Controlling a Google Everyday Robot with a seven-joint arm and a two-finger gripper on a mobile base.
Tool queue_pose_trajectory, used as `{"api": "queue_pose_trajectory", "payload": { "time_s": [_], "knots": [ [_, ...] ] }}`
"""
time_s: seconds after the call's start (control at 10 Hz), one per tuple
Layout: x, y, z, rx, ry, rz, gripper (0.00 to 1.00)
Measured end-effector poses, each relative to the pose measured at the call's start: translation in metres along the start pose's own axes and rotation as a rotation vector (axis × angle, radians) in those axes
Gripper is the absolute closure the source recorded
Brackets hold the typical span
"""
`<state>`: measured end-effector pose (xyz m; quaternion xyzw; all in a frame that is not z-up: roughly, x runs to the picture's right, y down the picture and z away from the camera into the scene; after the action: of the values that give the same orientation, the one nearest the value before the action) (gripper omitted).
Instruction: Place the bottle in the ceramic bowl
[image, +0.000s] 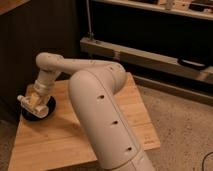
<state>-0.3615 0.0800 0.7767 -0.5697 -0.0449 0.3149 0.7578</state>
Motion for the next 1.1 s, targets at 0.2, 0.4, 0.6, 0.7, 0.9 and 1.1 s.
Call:
{"api": "queue_pose_trajectory", "payload": {
  "time_s": [0.2,0.4,0.6,0.7,0.9,1.1],
  "knots": [
    [0.001,-0.005,0.000,-0.035,0.010,-0.008,0.87],
    [0.002,-0.007,0.002,-0.029,0.020,-0.005,0.68],
    [0.002,-0.010,0.002,-0.009,0.022,0.021,0.49],
    [0.002,-0.012,0.003,-0.006,0.022,0.035,0.40],
    [0.003,-0.017,0.005,-0.010,0.028,0.064,0.22],
    [0.006,-0.022,0.005,-0.011,0.035,0.088,0.20]
  ]
}}
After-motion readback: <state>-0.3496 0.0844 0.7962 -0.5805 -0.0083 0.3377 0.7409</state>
